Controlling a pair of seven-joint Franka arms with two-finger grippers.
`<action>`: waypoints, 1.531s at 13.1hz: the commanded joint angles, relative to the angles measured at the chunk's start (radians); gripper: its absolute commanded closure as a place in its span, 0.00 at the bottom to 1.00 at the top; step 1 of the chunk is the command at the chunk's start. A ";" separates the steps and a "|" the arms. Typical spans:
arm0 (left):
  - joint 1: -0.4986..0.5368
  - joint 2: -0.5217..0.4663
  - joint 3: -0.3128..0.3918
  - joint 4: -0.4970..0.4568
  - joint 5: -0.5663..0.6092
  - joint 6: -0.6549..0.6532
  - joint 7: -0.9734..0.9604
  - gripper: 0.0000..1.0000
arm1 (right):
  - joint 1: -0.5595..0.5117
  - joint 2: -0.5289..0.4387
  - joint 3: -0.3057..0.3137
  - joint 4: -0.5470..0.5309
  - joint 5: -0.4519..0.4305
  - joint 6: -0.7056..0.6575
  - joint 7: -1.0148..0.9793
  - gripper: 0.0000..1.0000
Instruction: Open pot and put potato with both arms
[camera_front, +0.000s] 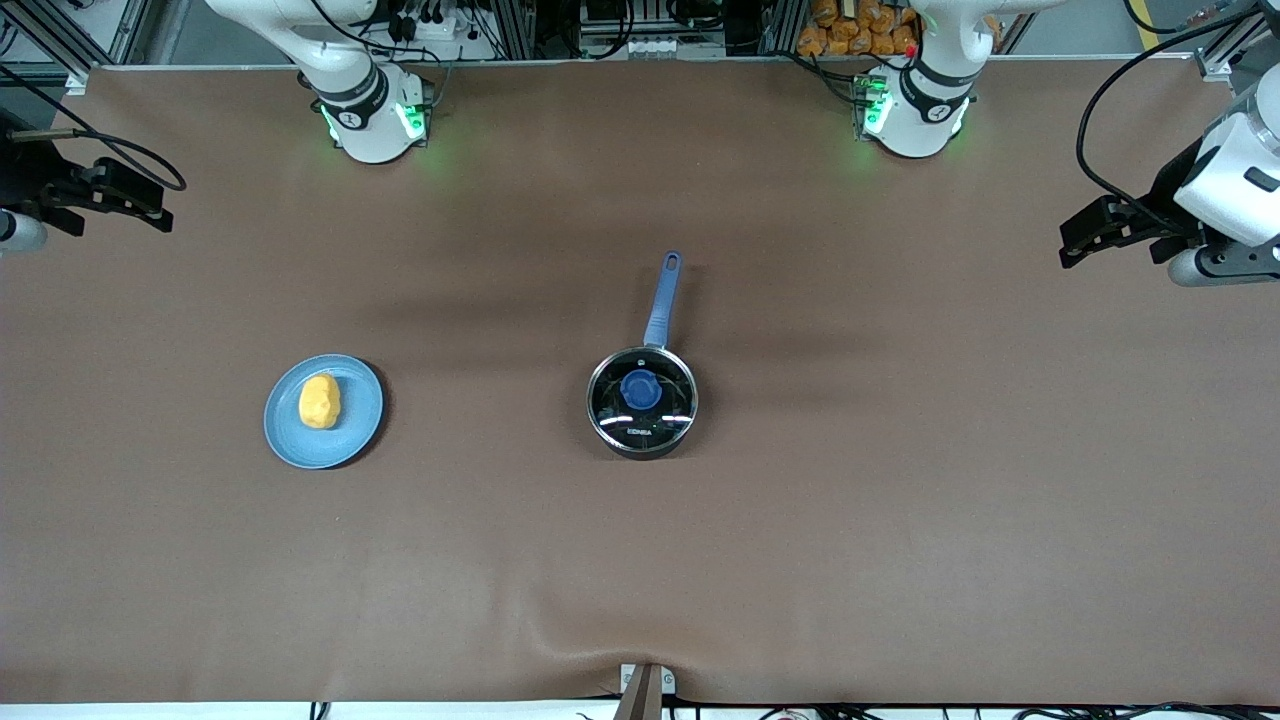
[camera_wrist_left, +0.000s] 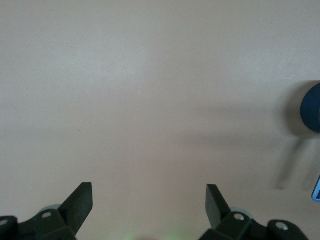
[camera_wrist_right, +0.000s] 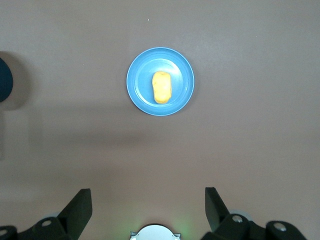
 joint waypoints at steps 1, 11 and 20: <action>-0.003 0.002 -0.002 0.014 -0.011 -0.017 -0.012 0.00 | -0.011 -0.028 0.010 -0.101 0.014 0.095 -0.015 0.00; -0.224 0.261 -0.111 0.254 -0.008 0.000 -0.371 0.00 | -0.032 0.080 0.038 -0.529 0.013 0.611 -0.018 0.00; -0.634 0.657 0.016 0.432 -0.005 0.403 -0.904 0.00 | -0.082 0.300 0.039 -0.625 0.011 0.965 -0.097 0.00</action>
